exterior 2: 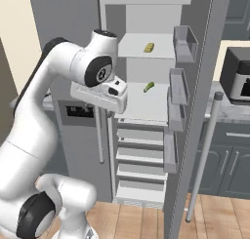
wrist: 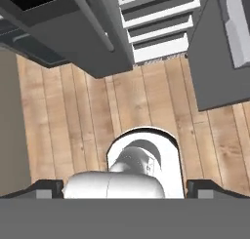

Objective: Retrieve the butter from the fridge and place it on a plate on the dining table. Then retrieve the butter knife by the fridge and place it near the plate.

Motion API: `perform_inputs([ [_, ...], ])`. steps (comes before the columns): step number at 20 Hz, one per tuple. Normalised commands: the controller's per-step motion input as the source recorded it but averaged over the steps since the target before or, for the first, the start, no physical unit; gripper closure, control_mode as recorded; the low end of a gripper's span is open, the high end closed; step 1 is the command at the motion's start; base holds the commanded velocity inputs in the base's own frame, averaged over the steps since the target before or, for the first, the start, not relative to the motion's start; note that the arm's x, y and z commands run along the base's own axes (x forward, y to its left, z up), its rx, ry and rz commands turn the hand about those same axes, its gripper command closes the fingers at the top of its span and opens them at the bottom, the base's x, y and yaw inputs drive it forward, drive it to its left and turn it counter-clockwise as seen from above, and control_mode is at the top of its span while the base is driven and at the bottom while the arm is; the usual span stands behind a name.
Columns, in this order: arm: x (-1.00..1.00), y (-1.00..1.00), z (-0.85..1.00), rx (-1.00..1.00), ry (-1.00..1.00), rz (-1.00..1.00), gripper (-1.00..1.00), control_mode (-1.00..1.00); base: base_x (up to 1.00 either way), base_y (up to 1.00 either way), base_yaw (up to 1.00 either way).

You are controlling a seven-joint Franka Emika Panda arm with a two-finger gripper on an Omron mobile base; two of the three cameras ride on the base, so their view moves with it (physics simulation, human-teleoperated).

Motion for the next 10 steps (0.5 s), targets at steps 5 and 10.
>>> perform_inputs([
  [5,0.13,0.32,-0.17,-0.22,-0.11,-0.08,-1.00,-1.00,0.00,0.00,0.00],
  [10,-0.06,-0.11,-0.02,-0.28,0.08,0.04,-1.00,-1.00,0.00,0.00,0.00],
])
